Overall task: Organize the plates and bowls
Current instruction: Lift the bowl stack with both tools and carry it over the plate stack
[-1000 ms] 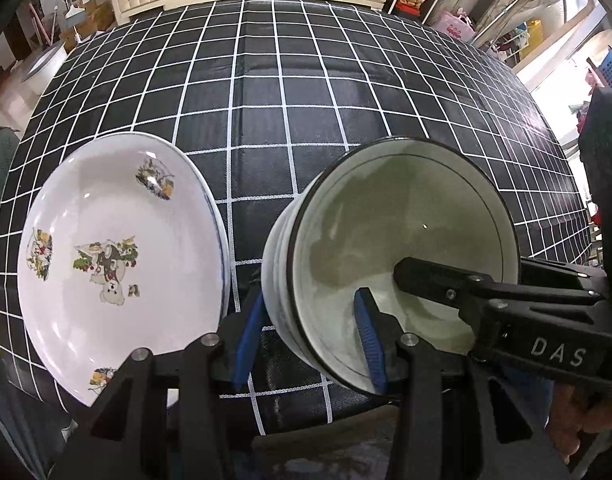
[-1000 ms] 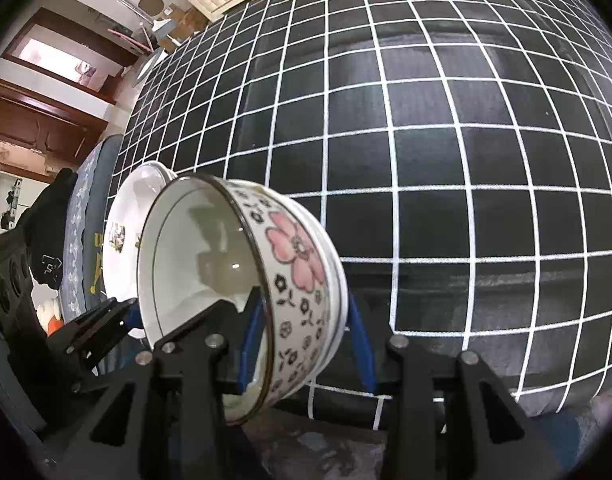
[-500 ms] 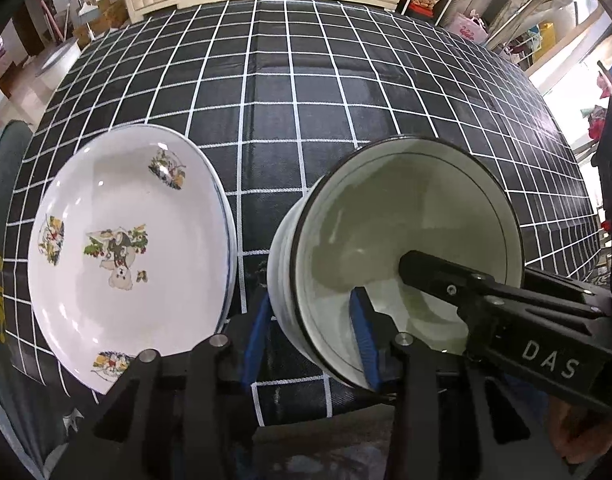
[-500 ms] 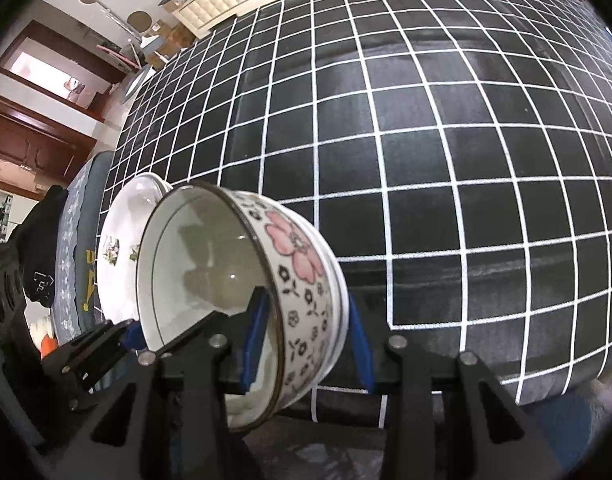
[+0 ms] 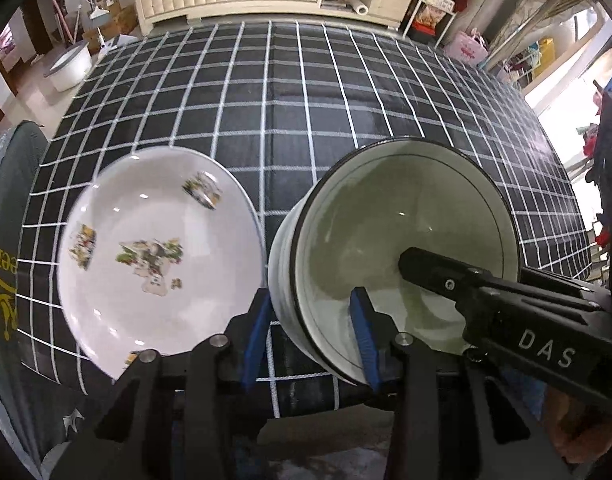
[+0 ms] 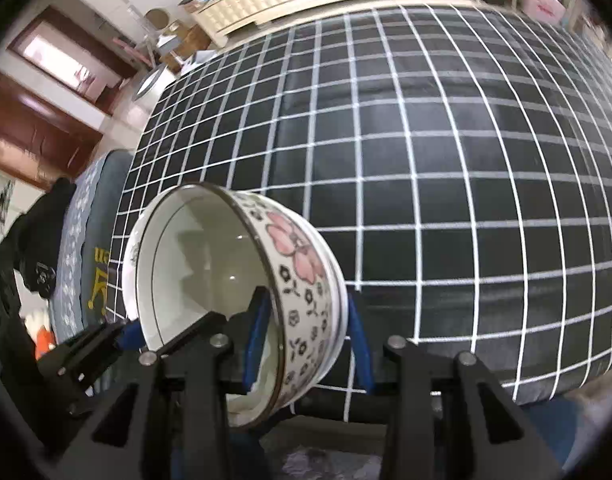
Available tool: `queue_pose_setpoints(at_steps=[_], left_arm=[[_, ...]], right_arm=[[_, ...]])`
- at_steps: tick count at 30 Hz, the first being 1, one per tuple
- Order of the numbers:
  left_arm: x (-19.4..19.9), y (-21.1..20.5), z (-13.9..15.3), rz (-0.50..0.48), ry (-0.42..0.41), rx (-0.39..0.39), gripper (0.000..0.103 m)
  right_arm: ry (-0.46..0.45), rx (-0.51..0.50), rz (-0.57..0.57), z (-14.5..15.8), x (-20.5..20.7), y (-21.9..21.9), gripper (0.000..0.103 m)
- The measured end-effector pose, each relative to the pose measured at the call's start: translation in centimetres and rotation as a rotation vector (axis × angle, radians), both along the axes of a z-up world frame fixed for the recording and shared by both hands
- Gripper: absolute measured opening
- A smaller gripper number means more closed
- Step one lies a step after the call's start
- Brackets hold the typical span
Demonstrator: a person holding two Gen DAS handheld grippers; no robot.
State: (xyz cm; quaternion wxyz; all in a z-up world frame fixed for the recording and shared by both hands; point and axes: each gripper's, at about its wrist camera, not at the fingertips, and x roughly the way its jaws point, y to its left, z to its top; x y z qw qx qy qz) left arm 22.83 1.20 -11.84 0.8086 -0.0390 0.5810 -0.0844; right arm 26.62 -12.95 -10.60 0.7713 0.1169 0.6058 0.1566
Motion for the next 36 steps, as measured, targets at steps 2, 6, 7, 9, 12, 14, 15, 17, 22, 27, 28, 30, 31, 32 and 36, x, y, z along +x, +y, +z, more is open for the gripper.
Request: queue_pose_setpoints(at_steps=[2,6,7,9,12,14,15,17,22,27,28,30,31,32,36], left_arm=[[0.0,0.8,0.7,0.007,-0.009,0.001,0.038],[0.1,2.5,2.1,0.033,-0.024,0.003,0.038],[0.1,3.1,2.6,0.043,-0.032,0.006,0.038],[0.3,3.9,3.2,0.061,-0.043,0.007,0.038],[0.5,5.7,4.2,0.091,-0.055,0.002,0.038],[0.6,7.2,4.3,0.110,-0.053,0.003,0.038],[0.5,7.8,4.2,0.120,-0.052,0.008,0.038],[0.4,9.1,3.9,0.142,-0.044,0.011,0.038],[-0.5,11.3,3.7,0.175,-0.061,0.044,0.030],[-0.1,13.7,3.7,0.209,-0.054,0.035,0.031],[0.0,14.1,3.7,0.207,-0.050,0.015,0.031],[0.0,14.4,3.7,0.203,-0.042,-0.003,0.031],[0.0,14.6,3.5,0.204,-0.039,-0.004,0.031],[-0.1,14.8,3.4,0.204,-0.037,-0.002,0.031],[-0.3,14.4,3.2,0.200,-0.040,-0.004,0.031]], right_arm=[[-0.019,-0.015,0.022,0.9,0.3,1.2,0.042],[-0.049,-0.019,0.053,2.0,0.9,3.3,0.041],[-0.055,-0.016,0.063,2.3,1.0,3.8,0.041],[-0.059,-0.010,0.086,2.6,1.2,5.0,0.041],[-0.042,0.007,0.116,2.1,1.6,6.9,0.040],[-0.030,0.010,0.137,1.6,1.6,8.2,0.039],[-0.025,0.008,0.145,1.4,1.5,8.6,0.039],[-0.010,-0.007,0.167,0.7,1.4,10.1,0.039],[0.012,0.002,0.170,-0.3,1.7,11.5,0.024],[-0.002,-0.040,0.200,0.1,2.2,12.8,0.020],[0.000,-0.040,0.199,0.1,2.3,12.9,0.020],[0.002,-0.033,0.198,0.2,2.5,13.0,0.020],[-0.001,-0.038,0.202,0.2,2.5,13.1,0.020],[-0.006,-0.043,0.206,0.2,2.4,13.2,0.020],[-0.009,-0.060,0.212,-0.1,2.4,13.6,0.020]])
